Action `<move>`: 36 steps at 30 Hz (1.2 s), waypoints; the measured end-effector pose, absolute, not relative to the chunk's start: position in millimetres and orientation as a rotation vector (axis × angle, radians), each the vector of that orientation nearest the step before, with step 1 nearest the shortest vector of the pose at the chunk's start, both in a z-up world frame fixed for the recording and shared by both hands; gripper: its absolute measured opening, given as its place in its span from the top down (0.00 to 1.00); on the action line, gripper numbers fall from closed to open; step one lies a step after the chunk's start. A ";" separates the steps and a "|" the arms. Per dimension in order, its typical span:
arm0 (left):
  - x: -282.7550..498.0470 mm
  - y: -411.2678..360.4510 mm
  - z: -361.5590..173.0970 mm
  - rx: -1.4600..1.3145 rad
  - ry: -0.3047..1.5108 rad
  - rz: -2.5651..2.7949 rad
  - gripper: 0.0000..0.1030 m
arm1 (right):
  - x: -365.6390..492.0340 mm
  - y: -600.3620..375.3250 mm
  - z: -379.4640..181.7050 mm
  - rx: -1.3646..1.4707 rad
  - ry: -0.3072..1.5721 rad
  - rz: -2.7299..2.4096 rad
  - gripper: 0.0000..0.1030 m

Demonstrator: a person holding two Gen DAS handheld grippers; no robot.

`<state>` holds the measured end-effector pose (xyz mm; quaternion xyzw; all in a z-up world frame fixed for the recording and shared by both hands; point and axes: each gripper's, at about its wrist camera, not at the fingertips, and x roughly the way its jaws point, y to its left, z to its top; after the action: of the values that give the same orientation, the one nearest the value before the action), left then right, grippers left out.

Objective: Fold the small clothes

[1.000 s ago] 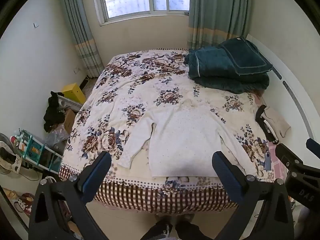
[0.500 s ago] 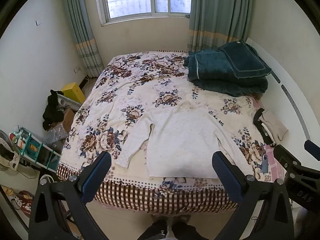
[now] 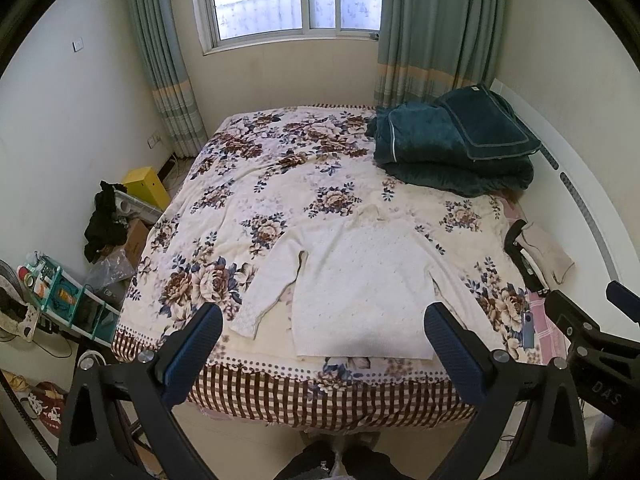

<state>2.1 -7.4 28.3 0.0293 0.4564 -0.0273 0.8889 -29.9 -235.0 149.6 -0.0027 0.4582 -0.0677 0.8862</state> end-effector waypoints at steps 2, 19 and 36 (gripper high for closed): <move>3.3 -8.4 32.5 0.060 0.947 -0.059 0.00 | -30.2 -234.9 150.0 -0.006 0.952 -0.140 0.00; 10.3 -9.5 38.8 0.052 0.941 -0.060 0.00 | -28.9 -237.3 157.7 -0.007 0.946 -0.136 0.00; 4.6 -6.5 36.6 0.049 0.933 -0.061 0.00 | -30.0 -237.8 155.9 -0.008 0.942 -0.137 0.00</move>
<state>4.6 -6.5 36.6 0.0237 0.4495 -0.0296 0.8925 -30.0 -237.8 155.9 -0.0040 0.4533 -0.0660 0.8889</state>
